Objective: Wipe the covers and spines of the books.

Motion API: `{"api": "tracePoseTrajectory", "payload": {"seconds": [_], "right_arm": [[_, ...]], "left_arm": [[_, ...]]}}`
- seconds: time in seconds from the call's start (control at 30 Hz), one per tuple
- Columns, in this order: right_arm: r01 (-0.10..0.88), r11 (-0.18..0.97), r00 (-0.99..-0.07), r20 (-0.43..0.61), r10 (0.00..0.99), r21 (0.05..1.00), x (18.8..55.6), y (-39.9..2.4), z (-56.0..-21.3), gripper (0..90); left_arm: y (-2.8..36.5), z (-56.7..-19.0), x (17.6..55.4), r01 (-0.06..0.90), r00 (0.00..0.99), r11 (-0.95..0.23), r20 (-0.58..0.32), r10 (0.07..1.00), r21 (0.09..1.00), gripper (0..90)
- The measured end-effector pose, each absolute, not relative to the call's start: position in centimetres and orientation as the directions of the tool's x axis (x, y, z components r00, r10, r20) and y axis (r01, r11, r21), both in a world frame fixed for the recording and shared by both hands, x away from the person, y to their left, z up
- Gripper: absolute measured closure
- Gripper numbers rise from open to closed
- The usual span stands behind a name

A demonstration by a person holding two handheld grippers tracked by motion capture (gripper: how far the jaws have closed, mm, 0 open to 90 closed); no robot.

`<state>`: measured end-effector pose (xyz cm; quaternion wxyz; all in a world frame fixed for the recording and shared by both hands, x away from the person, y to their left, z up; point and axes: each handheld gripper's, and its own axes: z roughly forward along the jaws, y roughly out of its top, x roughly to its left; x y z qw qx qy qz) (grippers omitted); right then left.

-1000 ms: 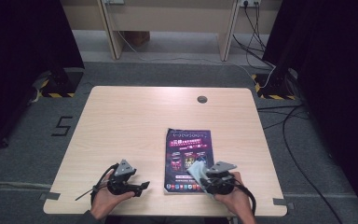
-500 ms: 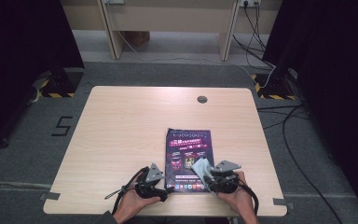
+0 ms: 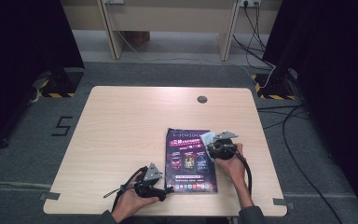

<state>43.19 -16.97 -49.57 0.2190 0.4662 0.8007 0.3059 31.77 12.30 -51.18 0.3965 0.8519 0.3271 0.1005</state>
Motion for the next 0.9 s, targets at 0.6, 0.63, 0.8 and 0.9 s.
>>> {"api": "tracePoseTrajectory", "payload": {"seconds": [0.6,0.63,0.8,0.9], "right_arm": [[0.573,0.419,-0.542,-0.058,0.838,0.705,43.9,-13.7,-49.8,62.7],[0.588,0.394,-0.508,-0.056,0.859,0.706,44.6,-14.2,-49.8,62.7],[0.610,0.352,-0.425,-0.081,0.901,0.710,47.0,-15.3,-49.8,61.9],[0.619,0.351,-0.408,-0.094,0.908,0.702,47.9,-15.2,-49.6,61.3]], "left_arm": [[12.4,-51.3,31.8,0.471,0.770,-0.468,-0.089,0.632,0.747,28.7],[12.4,-51.3,31.8,0.472,0.770,-0.470,-0.089,0.632,0.746,28.7],[12.5,-51.3,31.9,0.488,0.764,-0.460,-0.108,0.636,0.742,28.1],[12.4,-51.3,31.8,0.473,0.768,-0.469,-0.089,0.634,0.746,28.2]]}}
